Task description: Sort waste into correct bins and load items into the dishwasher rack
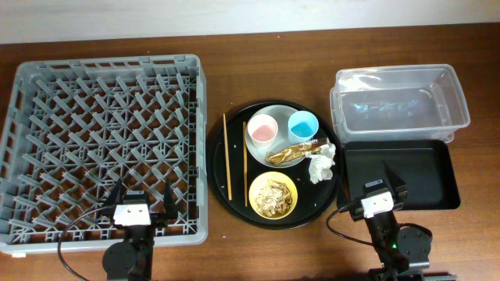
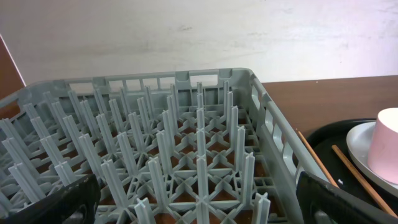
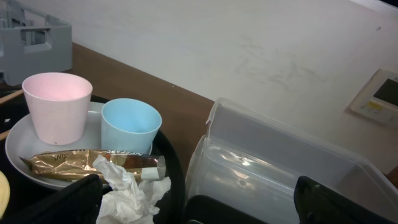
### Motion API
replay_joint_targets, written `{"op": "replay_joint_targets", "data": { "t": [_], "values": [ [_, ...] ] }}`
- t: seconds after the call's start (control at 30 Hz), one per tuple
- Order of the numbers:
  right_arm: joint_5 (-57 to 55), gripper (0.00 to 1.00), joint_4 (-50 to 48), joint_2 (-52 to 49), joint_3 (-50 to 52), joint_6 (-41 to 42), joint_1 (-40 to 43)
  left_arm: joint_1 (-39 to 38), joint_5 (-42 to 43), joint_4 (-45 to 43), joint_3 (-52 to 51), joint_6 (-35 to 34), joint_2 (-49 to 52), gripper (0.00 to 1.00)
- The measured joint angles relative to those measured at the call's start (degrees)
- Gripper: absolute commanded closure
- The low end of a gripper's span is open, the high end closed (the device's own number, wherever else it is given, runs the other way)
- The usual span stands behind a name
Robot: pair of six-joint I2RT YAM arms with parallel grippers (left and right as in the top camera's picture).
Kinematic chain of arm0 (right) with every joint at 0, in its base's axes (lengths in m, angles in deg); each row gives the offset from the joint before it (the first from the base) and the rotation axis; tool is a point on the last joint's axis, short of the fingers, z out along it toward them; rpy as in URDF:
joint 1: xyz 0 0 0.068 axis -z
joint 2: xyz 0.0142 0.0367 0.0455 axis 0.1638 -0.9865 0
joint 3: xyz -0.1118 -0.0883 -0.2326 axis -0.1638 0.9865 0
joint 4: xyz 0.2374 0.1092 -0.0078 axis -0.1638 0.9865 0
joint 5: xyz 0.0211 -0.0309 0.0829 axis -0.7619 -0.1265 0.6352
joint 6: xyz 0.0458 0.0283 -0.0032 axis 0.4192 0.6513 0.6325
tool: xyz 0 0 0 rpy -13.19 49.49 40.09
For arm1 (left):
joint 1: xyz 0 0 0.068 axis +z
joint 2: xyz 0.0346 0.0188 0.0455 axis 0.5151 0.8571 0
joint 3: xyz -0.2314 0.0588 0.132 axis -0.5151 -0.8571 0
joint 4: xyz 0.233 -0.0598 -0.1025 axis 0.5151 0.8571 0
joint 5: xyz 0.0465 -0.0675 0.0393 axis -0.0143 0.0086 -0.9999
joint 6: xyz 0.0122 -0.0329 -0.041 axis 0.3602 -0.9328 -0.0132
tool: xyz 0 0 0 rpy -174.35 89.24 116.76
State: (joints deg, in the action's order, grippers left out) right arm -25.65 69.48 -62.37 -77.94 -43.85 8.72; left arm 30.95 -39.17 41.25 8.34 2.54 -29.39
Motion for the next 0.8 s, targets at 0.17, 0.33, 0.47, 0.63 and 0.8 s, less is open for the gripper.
{"op": "replay_joint_targets", "data": {
  "t": [0.17, 0.33, 0.47, 0.63, 0.8],
  "values": [
    [0.02, 0.01, 0.00, 0.00, 0.00, 0.00, 0.00, -1.77, 4.72, -0.44, 0.00, 0.22, 0.00, 0.01],
    [0.00, 0.01, 0.00, 0.00, 0.00, 0.04, 0.00, -1.77, 5.84, -0.57, 0.00, 0.24, 0.00, 0.01],
    [0.00, 0.01, 0.02, 0.00, 0.00, 0.02, 0.00, -1.77, 5.84, -0.57, 0.00, 0.26, 0.00, 0.01],
    [0.00, 0.01, 0.00, 0.00, 0.00, 0.02, 0.00, -1.77, 5.84, -0.57, 0.00, 0.26, 0.00, 0.01],
    [0.00, 0.01, 0.02, 0.00, 0.00, 0.02, 0.00, -1.77, 5.86, -0.57, 0.00, 0.26, 0.00, 0.01]
  ]
}}
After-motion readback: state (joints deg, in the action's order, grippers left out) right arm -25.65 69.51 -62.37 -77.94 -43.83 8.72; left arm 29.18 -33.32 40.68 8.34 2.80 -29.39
